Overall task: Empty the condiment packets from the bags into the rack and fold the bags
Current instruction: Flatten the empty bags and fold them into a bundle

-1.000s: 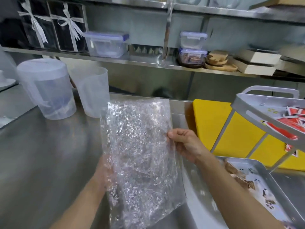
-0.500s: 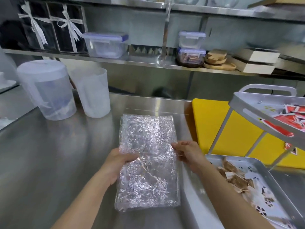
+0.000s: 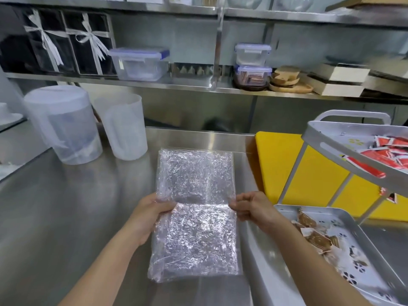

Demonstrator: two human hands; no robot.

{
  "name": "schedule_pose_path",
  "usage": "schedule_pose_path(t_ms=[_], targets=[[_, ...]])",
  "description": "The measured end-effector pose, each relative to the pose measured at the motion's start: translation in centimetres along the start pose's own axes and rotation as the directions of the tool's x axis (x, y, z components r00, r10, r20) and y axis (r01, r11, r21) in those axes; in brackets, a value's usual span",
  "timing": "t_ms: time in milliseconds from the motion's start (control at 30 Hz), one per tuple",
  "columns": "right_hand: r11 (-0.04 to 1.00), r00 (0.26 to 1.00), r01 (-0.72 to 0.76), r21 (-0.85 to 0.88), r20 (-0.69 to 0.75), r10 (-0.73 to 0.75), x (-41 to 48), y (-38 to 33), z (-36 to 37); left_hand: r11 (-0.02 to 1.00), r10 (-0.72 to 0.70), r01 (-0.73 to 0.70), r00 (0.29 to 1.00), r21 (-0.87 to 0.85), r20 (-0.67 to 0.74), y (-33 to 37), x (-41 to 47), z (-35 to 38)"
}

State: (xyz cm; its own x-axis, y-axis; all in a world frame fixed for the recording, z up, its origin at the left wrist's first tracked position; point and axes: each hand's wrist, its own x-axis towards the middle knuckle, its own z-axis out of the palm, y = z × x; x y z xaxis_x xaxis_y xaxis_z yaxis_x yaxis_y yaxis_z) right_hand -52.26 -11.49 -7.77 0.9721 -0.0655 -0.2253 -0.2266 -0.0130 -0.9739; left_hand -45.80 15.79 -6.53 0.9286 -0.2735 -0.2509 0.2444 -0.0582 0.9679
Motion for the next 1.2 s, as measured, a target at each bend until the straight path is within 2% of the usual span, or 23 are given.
schedule_pose_path(t_ms=[133,233,367,467,600,667,800,900,1000,1067,1133,1200], targets=[[0.998,0.999,0.007,0.063,-0.040,-0.004,-0.3,0.3,-0.2,0.997,0.044,-0.040,0.997,-0.063,0.062,0.0,0.0,-0.9],[0.991,0.994,0.043,0.127,-0.101,-0.030,-0.1,0.6,-0.1,0.985,0.097,-0.091,0.995,-0.147,0.034,-0.1,-0.1,-1.0],[0.984,0.990,0.078,0.161,-0.128,-0.058,0.1,0.9,-0.2,0.979,0.187,-0.186,0.982,-0.090,0.006,0.0,-0.1,-0.9],[0.980,0.997,0.050,0.194,-0.067,-0.038,0.0,1.0,-0.3,0.964,0.264,-0.265,0.964,-0.016,-0.024,-0.1,-0.1,-1.0],[0.943,0.997,-0.011,0.334,0.071,-0.014,-0.1,1.2,-0.6,0.946,0.317,-0.311,0.947,0.092,-0.057,-0.4,0.1,-1.7],[0.953,0.995,0.005,0.302,0.098,-0.036,-0.1,1.3,-0.4,0.943,0.316,-0.304,0.946,0.136,-0.078,-0.5,0.1,-1.8],[0.983,0.992,0.119,0.141,0.027,-0.124,-0.1,0.6,0.5,0.940,0.315,-0.295,0.943,0.172,-0.103,-0.6,0.1,-1.8],[0.980,0.993,0.118,0.163,-0.008,-0.118,0.1,0.2,0.9,0.933,0.339,-0.320,0.935,0.163,-0.103,-0.6,-0.1,-1.9],[0.976,0.993,0.047,0.214,0.091,-0.068,0.0,-0.1,1.0,0.928,0.360,-0.340,0.923,0.154,-0.133,-0.6,-0.4,-2.1],[0.994,0.985,0.009,0.108,0.169,-0.028,-0.1,0.1,1.1,0.918,0.386,-0.366,0.914,0.152,-0.127,-0.7,-0.7,-1.9],[0.999,0.988,0.040,0.005,0.150,-0.041,-0.1,0.3,1.2,0.910,0.393,-0.379,0.918,0.170,-0.056,-0.6,-1.1,-2.2],[0.995,0.993,0.091,-0.043,0.077,-0.087,-0.2,-0.2,1.1,0.908,0.350,-0.365,0.931,0.205,0.109,0.1,-1.5,-3.0]])
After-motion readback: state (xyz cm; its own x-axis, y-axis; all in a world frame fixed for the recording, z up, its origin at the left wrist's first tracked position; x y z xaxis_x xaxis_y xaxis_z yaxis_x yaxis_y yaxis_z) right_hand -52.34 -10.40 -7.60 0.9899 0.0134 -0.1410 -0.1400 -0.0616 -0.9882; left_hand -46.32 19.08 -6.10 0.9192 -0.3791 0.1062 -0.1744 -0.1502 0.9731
